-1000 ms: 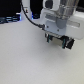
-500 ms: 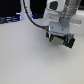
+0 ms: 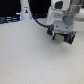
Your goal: Open the kcup holder, insert the kcup into the holder, and close the kcup holder
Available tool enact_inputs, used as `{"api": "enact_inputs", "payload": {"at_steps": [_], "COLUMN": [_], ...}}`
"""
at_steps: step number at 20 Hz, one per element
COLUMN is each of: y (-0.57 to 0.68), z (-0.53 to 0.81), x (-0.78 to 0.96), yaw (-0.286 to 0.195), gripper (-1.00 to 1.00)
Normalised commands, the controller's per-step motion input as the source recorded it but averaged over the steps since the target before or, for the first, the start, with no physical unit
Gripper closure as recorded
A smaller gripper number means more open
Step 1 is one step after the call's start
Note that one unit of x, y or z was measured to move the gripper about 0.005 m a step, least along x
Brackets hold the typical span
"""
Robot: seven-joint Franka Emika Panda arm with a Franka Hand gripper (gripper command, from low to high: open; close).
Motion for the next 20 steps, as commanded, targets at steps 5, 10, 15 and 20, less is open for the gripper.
{"api": "enact_inputs", "payload": {"at_steps": [5,10,15,20], "y": [0.64,0.66,0.64,0.62], "z": [0.04,0.03,0.03,0.01], "x": [-0.39,-0.46,-0.51,-0.51], "yaw": [0.064,0.056,0.058,0.057], "gripper": [-1.00,-1.00,-1.00,-1.00]}}
